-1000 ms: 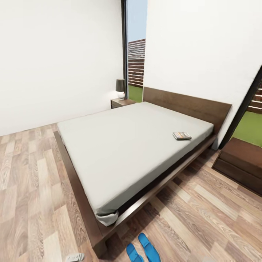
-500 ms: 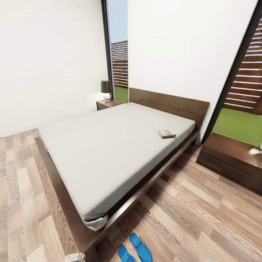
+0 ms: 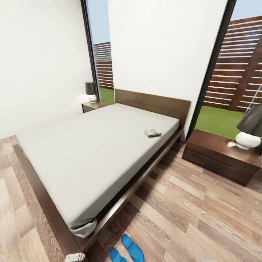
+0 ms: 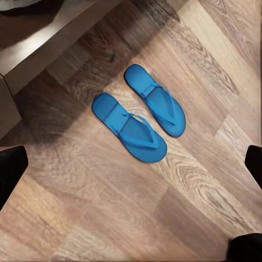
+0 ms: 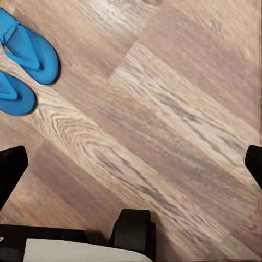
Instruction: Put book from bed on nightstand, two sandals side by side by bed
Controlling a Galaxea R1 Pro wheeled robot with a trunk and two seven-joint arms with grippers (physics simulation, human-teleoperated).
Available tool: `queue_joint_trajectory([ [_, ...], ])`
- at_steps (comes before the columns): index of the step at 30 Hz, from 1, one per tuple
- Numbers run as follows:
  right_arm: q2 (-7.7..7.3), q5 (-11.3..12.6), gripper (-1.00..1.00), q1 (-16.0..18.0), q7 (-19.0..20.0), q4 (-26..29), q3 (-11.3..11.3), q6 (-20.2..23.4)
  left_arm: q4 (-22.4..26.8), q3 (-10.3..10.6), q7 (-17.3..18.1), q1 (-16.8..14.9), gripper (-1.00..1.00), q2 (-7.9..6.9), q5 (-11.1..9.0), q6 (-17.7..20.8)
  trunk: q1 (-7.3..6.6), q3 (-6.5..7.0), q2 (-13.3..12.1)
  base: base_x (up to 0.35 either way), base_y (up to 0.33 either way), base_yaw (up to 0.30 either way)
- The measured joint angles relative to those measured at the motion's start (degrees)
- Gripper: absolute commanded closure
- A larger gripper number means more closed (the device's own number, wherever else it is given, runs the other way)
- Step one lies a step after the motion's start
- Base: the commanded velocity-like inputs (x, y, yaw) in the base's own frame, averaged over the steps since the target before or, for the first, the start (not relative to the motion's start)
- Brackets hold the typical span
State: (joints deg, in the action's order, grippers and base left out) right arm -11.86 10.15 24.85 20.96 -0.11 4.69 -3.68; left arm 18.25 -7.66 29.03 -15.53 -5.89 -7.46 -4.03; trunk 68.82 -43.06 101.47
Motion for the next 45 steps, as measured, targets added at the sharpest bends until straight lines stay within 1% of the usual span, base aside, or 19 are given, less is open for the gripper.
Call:
queue_joint_trajectory([
  [45,0.0,0.0,-1.0,0.0,0.0,-0.1,0.0,0.0,0.0,0.0,0.0,0.0,-1.0,0.0,0.0,-0.1,0.0,1.25,0.0,0.0,0.0,-0.248],
])
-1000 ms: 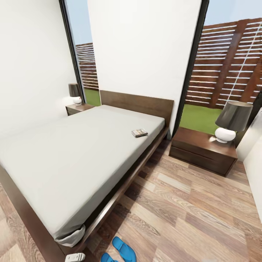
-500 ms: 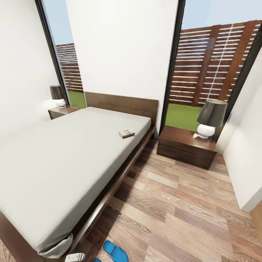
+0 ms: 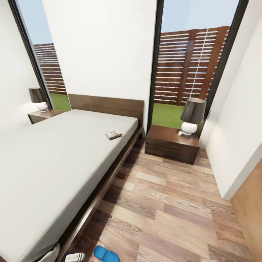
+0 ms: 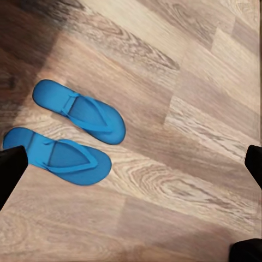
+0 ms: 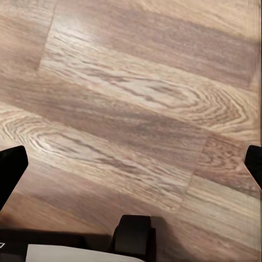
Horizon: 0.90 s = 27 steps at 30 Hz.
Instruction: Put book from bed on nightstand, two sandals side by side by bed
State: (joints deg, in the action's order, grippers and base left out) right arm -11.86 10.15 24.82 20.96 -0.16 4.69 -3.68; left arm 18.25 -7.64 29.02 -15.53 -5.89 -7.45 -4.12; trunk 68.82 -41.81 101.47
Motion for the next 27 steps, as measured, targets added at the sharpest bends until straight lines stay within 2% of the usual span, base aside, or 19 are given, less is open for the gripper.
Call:
queue_joint_trajectory([
  [27,0.0,0.0,-1.0,0.0,0.0,0.0,0.0,0.0,0.0,0.0,-0.3,0.0,-1.0,0.09,0.1,0.0,0.0,0.75,0.0,0.0,-0.025,-0.247],
])
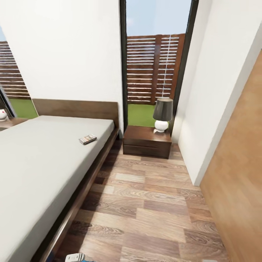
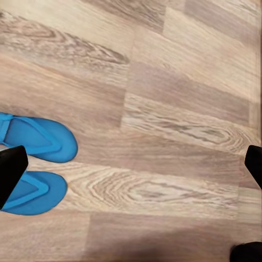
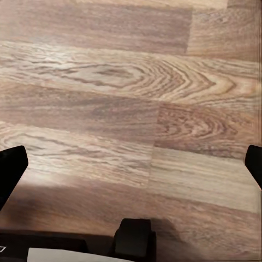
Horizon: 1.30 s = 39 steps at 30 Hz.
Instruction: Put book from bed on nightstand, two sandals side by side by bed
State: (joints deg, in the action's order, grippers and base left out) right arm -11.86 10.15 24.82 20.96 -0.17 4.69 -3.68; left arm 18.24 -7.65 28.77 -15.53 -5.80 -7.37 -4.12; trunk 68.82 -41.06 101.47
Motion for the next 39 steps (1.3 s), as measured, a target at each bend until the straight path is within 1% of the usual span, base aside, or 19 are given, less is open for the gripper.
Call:
queue_joint_trajectory([
  [33,0.0,-0.1,-1.0,0.0,0.0,0.0,0.0,0.0,-0.1,0.0,0.0,0.0,-1.0,0.0,0.0,0.1,0.0,0.92,0.0,0.0,0.0,-0.246],
  [39,0.01,-0.2,-1.0,0.0,0.0,0.0,0.0,0.0,-0.1,0.0,-0.1,0.0,-1.0,0.0,0.0,0.1,0.0,1.04,0.0,0.0,0.0,-0.127],
])
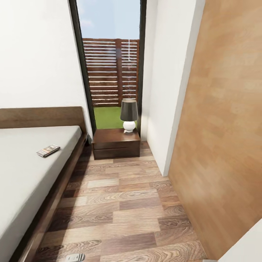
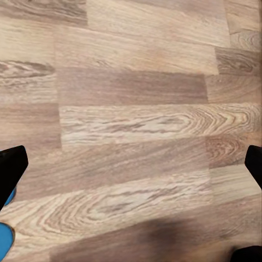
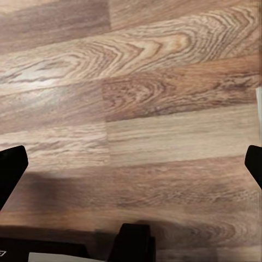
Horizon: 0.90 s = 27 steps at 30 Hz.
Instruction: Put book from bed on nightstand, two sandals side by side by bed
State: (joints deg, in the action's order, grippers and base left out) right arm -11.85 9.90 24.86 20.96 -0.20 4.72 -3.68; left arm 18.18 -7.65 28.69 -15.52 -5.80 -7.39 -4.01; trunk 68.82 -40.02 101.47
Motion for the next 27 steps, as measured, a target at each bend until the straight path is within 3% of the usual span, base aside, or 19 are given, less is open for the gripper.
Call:
queue_joint_trajectory([
  [8,0.8,-0.2,-1.0,0.0,0.0,-0.3,0.1,0.0,-0.1,0.0,0.0,0.0,-1.0,0.22,0.0,0.0,0.0,0.02,0.0,0.0,0.0,-0.017],
  [10,1.48,-0.2,-1.0,0.0,0.0,-0.5,0.1,0.0,-0.2,0.0,0.0,0.0,-1.0,0.54,0.0,0.0,0.0,0.02,0.0,0.0,0.0,-0.004],
  [13,4.18,-0.2,-1.0,0.0,0.0,-0.9,0.1,0.1,-1.6,0.0,-0.2,0.0,-1.0,1.65,0.3,-0.2,0.0,0.02,0.0,0.0,0.0,0.0],
  [15,4.63,-0.2,-1.0,0.0,0.0,-1.1,0.1,0.1,-1.8,0.0,-0.3,0.0,-1.0,1.87,0.4,-0.2,0.0,0.02,0.0,0.0,0.0,0.0],
  [27,5.02,0.1,-1.0,0.0,0.0,-1.2,0.1,0.1,-2.0,-0.1,-0.3,0.0,-1.0,2.07,0.4,-0.3,0.0,0.03,0.0,0.0,0.0,-0.004],
])
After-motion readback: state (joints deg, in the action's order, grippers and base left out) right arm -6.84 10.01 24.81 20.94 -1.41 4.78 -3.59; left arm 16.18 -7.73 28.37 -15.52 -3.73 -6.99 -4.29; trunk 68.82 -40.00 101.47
